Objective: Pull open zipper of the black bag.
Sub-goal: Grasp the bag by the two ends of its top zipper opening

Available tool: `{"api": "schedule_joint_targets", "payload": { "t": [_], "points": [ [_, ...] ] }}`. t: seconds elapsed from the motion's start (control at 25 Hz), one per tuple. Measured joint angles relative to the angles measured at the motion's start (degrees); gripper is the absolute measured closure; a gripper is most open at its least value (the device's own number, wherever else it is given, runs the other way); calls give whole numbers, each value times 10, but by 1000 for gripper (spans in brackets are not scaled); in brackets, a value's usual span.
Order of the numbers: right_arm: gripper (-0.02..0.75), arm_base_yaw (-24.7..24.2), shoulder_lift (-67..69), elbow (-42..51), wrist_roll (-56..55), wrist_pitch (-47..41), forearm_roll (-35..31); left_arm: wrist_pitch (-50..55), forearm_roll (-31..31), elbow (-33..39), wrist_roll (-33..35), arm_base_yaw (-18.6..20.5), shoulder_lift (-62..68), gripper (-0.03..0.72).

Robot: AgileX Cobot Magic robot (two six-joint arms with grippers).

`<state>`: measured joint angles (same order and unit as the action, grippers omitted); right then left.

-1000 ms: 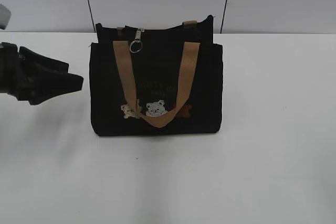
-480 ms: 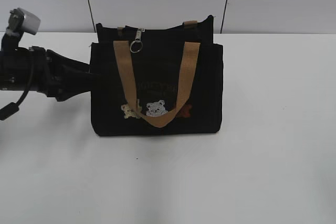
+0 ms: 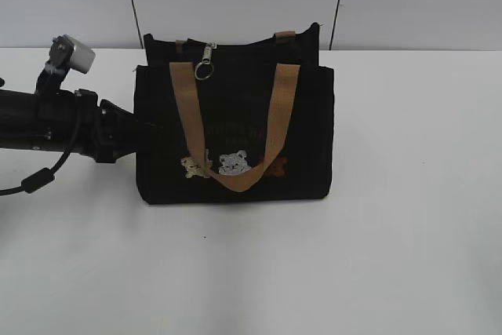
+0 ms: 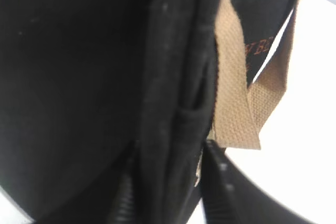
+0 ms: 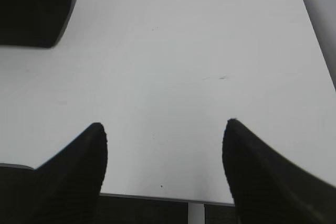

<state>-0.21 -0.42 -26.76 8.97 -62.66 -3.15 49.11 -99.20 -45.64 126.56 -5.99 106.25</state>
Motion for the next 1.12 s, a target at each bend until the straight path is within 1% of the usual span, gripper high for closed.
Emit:
{"api": "schedule_joint_targets", "payload": {
  "t": [0.04, 0.16, 0.2, 0.24, 0.6, 0.72, 0.8, 0.88, 0.96, 1.12],
  "points": [
    [218, 0, 0, 0, 0, 0, 0, -1, 0, 0, 0, 0, 0, 452],
    [218, 0, 0, 0, 0, 0, 0, -6, -1, 0, 1, 0, 0, 610],
    [218, 0, 0, 0, 0, 0, 0, -6, -1, 0, 1, 0, 0, 643],
    [218, 0, 0, 0, 0, 0, 0, -6, -1, 0, 1, 0, 0, 657],
    [218, 0, 0, 0, 0, 0, -2, 6, 1, 0, 1, 0, 0, 661],
    [218, 0, 2, -2, 3, 1, -18, 6, 1, 0, 1, 0, 0, 661],
    [218, 0, 29, -6, 25, 11, -37, 6, 1, 0, 1, 0, 0, 661],
    [218, 0, 70, -10, 71, 23, -73, 6, 1, 0, 1, 0, 0, 662],
    [218, 0, 118, -11, 141, 49, -116, 6, 1, 0, 1, 0, 0, 662],
    [218, 0, 225, -11, 296, 103, -228, 6, 1, 0, 1, 0, 0, 662]
  ]
}}
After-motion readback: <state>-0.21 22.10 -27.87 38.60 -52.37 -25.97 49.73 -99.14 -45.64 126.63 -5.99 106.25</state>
